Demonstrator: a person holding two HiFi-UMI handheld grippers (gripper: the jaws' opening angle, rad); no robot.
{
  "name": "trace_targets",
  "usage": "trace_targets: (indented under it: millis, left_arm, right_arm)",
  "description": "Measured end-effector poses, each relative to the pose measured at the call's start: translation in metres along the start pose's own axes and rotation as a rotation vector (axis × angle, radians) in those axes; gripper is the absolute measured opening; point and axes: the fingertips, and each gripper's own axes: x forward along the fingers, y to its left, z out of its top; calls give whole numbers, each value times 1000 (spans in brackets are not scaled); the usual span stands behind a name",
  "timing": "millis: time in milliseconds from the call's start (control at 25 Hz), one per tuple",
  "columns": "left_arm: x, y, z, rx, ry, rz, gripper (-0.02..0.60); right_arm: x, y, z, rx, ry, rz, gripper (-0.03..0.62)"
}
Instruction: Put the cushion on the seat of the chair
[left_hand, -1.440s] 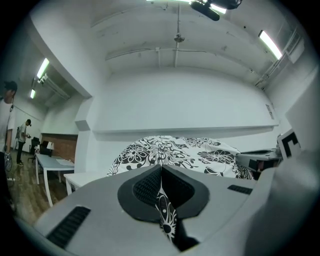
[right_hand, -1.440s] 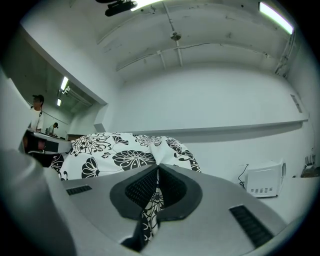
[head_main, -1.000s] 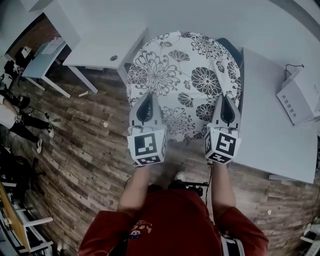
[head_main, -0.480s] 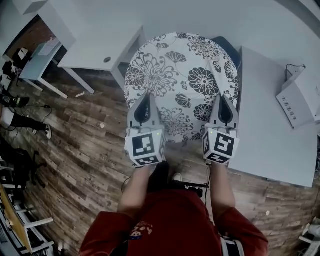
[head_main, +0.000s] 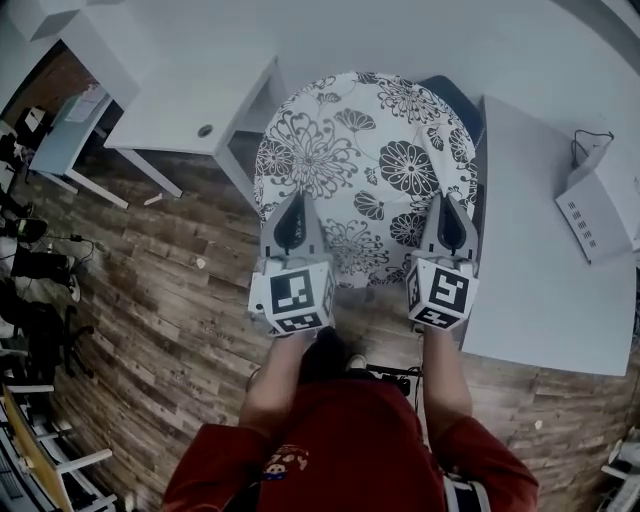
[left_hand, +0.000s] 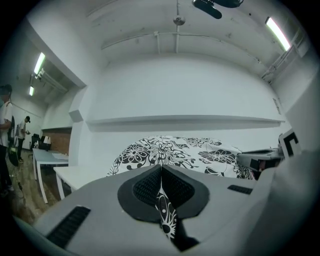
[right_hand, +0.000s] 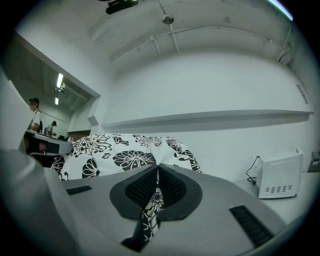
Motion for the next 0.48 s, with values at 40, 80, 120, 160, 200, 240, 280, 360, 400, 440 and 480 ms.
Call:
trace_targets:
  millis: [40, 80, 120, 160, 200, 240, 280, 360, 400, 440, 480]
  left_arm:
    - [-1, -1, 0, 8, -18, 8, 29]
    - [-2, -1, 1, 18, -36, 15, 29]
    - [-3, -1, 3, 27, -47, 20, 29]
    - [-4, -1, 4, 30, -49, 20, 29]
    - [-4, -1, 4, 29, -42, 17, 29]
    - [-5, -1, 4, 24, -30, 11, 29]
    - [-5, -1, 4, 19, -18, 5, 29]
    - [-3, -1, 6, 13, -4, -3, 29]
    - [-2, -1, 8, 12, -1, -5, 29]
    - [-2, 0, 9, 13, 0, -6, 29]
    - [-2, 0, 9, 12, 0, -6, 29]
  right_arm:
    - [1, 0, -1, 2, -21, 6, 29]
    - [2, 0, -1, 5, -38, 12, 29]
    - [2, 0, -2, 8, -48, 15, 29]
    - [2, 0, -2, 10, -48, 16, 29]
    - [1, 1, -3, 10, -39, 13, 29]
    - [0, 1, -3, 10, -25, 8, 29]
    - [-1, 1, -3, 8, -10, 4, 29]
    - [0, 1, -2, 2, 13, -3, 29]
    - [0, 1, -1, -1, 18, -4, 29]
    - [1, 1, -1, -4, 20, -5, 29]
    - [1, 1, 0, -7, 21, -5, 29]
